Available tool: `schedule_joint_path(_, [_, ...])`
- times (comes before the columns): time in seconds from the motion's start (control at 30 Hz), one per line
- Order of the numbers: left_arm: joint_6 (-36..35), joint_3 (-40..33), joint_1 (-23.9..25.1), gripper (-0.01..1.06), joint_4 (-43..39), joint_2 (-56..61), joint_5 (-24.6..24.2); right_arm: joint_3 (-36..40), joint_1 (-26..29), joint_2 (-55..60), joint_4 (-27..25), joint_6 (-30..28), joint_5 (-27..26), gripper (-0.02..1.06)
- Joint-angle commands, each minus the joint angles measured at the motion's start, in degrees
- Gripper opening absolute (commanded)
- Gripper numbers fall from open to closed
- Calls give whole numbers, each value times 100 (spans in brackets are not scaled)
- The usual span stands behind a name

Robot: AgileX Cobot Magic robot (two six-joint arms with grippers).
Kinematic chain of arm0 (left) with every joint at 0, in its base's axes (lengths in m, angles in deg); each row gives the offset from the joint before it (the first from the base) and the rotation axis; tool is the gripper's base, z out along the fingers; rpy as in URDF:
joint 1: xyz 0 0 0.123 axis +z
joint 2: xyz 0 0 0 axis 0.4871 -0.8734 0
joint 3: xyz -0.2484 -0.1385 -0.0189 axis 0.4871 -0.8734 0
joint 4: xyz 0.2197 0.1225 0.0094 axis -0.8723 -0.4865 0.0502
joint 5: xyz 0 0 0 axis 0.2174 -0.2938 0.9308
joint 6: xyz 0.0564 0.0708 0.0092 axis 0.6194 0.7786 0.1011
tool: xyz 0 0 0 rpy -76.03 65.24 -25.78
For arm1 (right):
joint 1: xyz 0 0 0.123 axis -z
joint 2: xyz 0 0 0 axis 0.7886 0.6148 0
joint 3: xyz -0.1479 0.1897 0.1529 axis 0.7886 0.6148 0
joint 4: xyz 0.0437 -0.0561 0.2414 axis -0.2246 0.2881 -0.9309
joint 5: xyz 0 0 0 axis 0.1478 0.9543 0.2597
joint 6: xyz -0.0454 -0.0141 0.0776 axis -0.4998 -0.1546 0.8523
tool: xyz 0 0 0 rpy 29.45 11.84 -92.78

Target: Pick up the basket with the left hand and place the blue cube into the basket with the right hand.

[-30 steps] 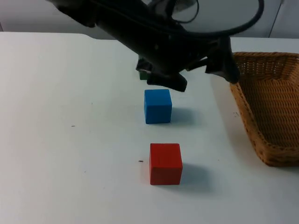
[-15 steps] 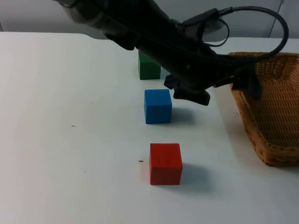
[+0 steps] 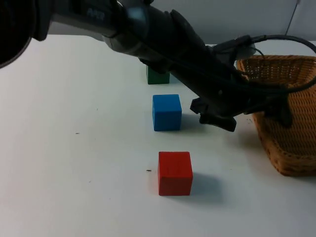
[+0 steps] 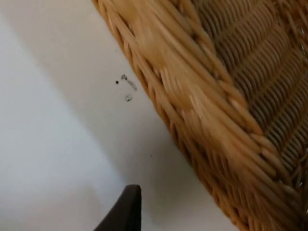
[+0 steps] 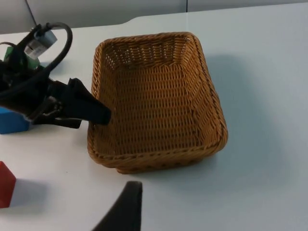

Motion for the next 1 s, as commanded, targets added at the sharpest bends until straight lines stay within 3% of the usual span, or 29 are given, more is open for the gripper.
schedule_joint_path(0.0, [-110,87,-106,100,-5,-4,242,50,44,-15,14,8,-51,105])
schedule_joint_path(0.33, [-211,128,-303,97,147,-219,588,50,44,-15,24,31,-51,105])
schedule_joint_path(0.47, [-238,128,-366,92,233,-335,588,50,44,-15,24,30,-51,105])
schedule_joint_path(0.8, [-347,128,-413,91,246,-375,597,50,44,-15,49,70,-51,105])
schedule_joint_path(0.9, [-427,128,-413,77,246,-375,597,50,44,-15,49,70,-51,105])
schedule_joint_path(0.93, [-427,128,-413,77,246,-375,597,50,44,-15,49,70,-51,105])
schedule_joint_path(0.97, [-457,128,-413,68,246,-375,597,50,44,-15,49,70,-51,105])
